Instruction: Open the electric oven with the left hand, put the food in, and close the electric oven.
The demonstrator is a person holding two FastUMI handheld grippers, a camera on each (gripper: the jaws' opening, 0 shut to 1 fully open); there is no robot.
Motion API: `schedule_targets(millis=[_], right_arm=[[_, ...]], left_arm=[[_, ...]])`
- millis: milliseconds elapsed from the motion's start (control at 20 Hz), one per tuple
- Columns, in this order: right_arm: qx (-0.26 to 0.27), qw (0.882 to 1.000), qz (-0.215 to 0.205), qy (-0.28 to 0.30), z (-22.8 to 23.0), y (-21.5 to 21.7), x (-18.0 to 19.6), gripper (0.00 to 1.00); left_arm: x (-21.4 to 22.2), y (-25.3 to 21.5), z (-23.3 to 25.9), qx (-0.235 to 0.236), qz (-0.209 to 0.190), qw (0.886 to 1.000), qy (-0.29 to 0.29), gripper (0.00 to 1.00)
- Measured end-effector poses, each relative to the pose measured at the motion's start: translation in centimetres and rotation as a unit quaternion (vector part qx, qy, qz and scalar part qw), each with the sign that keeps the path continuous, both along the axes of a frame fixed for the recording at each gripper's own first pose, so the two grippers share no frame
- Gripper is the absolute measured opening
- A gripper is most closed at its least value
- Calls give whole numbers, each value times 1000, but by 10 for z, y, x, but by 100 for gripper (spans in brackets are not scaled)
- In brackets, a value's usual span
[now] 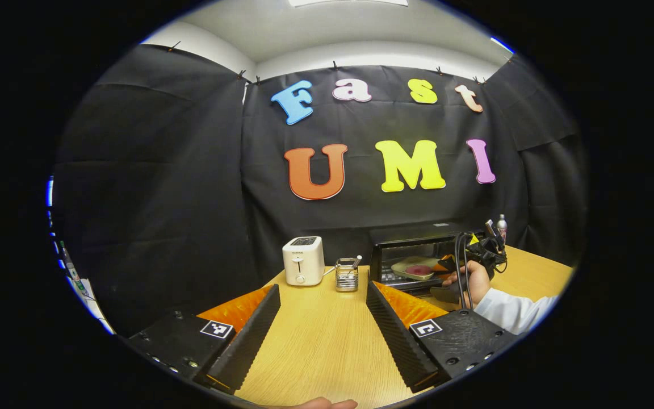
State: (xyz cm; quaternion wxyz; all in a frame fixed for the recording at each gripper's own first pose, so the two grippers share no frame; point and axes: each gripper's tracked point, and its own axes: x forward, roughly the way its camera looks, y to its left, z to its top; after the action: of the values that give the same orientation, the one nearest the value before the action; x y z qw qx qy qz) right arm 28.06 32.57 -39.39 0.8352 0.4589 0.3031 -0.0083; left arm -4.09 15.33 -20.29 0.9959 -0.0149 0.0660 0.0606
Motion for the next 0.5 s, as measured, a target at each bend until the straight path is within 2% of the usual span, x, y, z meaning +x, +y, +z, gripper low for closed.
schedule_targets(millis=[50,100,150,200,250,300,500], right_arm=[[-12,1000,10,-12,-1,2,0,5],[-21,999,18,-26,4,3,-3,5],[-31,998,23,-42,8,3,-5,15],[-44,997,26,-58,12,3,-8,19],[-62,995,30,-78,17,2,-11,19],[-80,992,36,-94,21,0,-14,14],[-145,981,53,-119,28,-5,-32,32]], left_arm=[[-1,0,-2,0,3,1000,2,97],[-2,1,-2,2,4,1000,4,97],[-3,0,-4,4,5,1000,6,97],[-3,-1,-5,5,5,1000,8,97],[-4,-1,-6,4,5,1000,10,97],[-3,-2,-7,2,5,1000,12,97],[-5,-13,-2,-4,-3,1000,9,97]])
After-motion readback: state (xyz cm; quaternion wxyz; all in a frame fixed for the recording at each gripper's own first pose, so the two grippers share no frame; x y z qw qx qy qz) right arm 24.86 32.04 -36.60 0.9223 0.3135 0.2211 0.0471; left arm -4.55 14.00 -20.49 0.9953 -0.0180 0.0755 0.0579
